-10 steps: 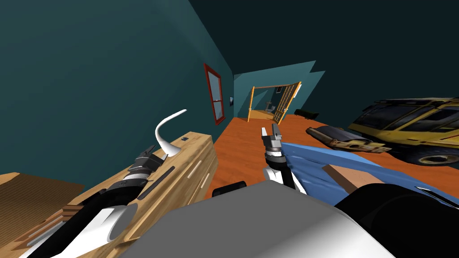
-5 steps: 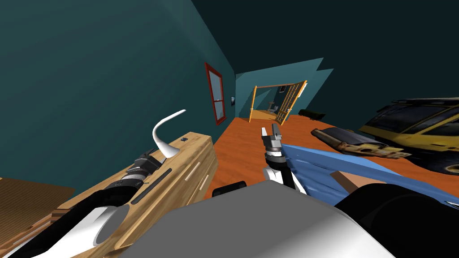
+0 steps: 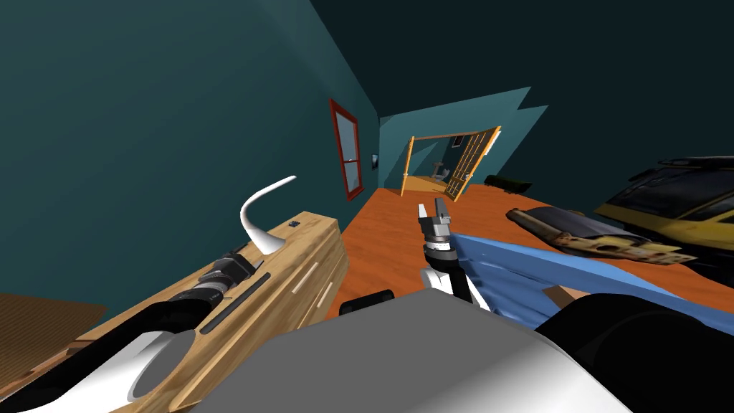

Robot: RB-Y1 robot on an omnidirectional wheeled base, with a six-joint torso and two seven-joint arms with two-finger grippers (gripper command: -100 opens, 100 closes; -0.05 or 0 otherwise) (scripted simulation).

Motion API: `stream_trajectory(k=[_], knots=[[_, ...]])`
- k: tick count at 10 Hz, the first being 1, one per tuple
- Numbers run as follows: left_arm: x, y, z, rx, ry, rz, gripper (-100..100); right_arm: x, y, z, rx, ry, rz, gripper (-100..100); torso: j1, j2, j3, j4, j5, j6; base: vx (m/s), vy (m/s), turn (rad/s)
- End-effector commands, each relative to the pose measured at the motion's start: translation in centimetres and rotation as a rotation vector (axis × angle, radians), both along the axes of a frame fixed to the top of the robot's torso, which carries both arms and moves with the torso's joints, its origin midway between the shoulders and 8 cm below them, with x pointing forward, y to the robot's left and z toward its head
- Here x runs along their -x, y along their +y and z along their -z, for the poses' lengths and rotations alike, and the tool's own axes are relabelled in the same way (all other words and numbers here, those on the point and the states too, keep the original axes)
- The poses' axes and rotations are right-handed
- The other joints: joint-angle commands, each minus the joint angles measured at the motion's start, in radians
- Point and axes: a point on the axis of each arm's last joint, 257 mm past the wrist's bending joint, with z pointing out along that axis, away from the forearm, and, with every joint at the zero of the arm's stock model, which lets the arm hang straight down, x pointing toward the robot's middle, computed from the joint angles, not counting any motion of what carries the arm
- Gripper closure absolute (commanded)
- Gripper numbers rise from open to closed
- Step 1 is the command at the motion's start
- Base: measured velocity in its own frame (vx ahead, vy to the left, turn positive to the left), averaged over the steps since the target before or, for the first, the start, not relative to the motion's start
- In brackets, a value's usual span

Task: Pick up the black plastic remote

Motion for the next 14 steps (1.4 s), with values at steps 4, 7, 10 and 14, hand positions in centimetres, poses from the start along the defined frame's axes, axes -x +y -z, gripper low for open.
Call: stream_trajectory(k=[4,7,10,14], knots=[[1.2,2.0,2.9,0.08,0.14,-0.049,-100,0.0,0.0,0.0,0.0,0.0,0.0,0,0.0,0.001,0.001,0.0,0.0,0.0,0.052,-0.031,0.044],[2.0,2.8,4.4,0.118,0.211,-0.076,-100,0.0,0.0,0.0,0.0,0.0,0.0,0,0.001,0.002,0.001,0.0,0.0,0.0,0.037,-0.021,0.037],[3.1,3.6,6.1,0.156,0.295,-0.108,-100,0.0,0.0,0.0,0.0,0.0,0.0,0,0.001,0.0,0.0,0.0,0.0,0.0,0.058,-0.02,0.048],[4.7,4.8,8.2,0.227,0.407,-0.156,-100,0.0,0.0,0.0,0.0,0.0,0.0,0,0.002,0.001,0.001,0.0,0.001,0.0,0.038,-0.003,0.036]])
